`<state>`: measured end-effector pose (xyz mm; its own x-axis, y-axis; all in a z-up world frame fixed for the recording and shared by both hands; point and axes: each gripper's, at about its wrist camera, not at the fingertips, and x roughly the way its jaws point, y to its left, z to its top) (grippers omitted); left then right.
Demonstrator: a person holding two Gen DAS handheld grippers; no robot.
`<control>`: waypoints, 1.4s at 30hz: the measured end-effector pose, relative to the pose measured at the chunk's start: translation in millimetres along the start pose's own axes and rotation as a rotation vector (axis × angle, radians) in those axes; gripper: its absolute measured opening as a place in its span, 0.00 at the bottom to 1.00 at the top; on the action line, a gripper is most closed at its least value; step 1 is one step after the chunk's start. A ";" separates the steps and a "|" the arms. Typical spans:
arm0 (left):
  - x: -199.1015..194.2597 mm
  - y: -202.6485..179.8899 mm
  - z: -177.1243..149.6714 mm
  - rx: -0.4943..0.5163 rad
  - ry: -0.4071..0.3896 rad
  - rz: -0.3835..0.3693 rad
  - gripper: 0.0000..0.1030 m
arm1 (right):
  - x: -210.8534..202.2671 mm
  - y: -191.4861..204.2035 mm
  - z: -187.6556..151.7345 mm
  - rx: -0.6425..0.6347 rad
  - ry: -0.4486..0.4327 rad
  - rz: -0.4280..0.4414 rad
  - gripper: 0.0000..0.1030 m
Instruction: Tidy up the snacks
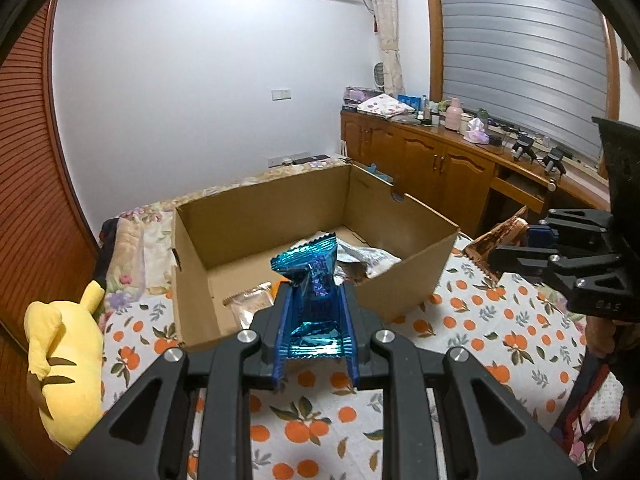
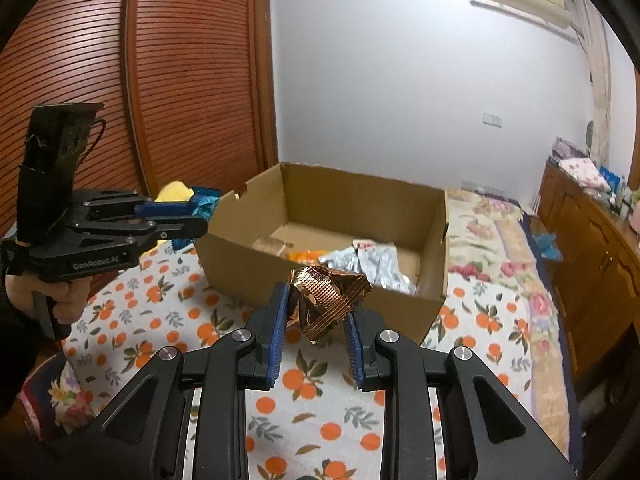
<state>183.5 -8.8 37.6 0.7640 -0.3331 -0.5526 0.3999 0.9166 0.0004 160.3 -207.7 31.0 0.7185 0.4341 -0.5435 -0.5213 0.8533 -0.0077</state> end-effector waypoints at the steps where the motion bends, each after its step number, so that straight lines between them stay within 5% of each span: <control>1: 1.7 1.5 1.0 -0.002 0.000 0.004 0.20 | 0.3 -0.3 2.0 0.000 -0.003 -0.001 0.24; 27: 70.6 46.0 8.6 -0.091 0.090 0.098 0.24 | 82.3 -25.0 34.6 0.041 0.095 -0.042 0.24; 42: 65.2 50.1 9.4 -0.108 0.076 0.113 0.33 | 127.4 -41.1 36.5 0.131 0.153 -0.057 0.27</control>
<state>258.1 13.3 9.4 0.7589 -0.2127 -0.6156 0.2541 0.9670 -0.0209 290.1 -176.9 -7.3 0.6615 0.3435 -0.6666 -0.4105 0.9098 0.0614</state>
